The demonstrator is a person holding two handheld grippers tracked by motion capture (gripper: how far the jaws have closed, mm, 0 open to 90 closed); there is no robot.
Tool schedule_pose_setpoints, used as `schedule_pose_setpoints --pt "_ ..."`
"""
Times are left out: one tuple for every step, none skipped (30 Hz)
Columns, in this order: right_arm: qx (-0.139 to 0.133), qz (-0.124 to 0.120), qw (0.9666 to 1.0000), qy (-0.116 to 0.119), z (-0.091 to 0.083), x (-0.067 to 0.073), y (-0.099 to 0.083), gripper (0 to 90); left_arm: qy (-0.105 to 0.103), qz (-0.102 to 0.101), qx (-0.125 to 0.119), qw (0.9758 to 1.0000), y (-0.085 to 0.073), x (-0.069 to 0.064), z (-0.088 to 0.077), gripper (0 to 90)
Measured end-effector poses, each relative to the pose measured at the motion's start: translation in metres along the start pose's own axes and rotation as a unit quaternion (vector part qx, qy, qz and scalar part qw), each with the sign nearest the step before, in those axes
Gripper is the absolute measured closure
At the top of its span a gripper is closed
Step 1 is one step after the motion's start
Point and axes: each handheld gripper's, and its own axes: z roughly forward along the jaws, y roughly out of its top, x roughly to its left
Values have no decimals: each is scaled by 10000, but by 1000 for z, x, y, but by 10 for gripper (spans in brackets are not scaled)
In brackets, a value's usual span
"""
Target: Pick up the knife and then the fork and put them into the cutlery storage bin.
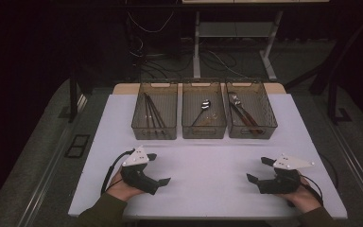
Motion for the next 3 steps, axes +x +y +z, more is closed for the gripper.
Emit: schedule_pose_setpoints --pt "-12 4 10000 1 0 0 0 143 -1 2 -1 10000 0 0 0 0" --pt "-21 4 10000 -3 -1 0 0 143 -4 25 0 10000 0 0 0 0" --pt "-29 11 10000 3 -1 0 1 143 -2 27 -5 10000 0 0 0 0"
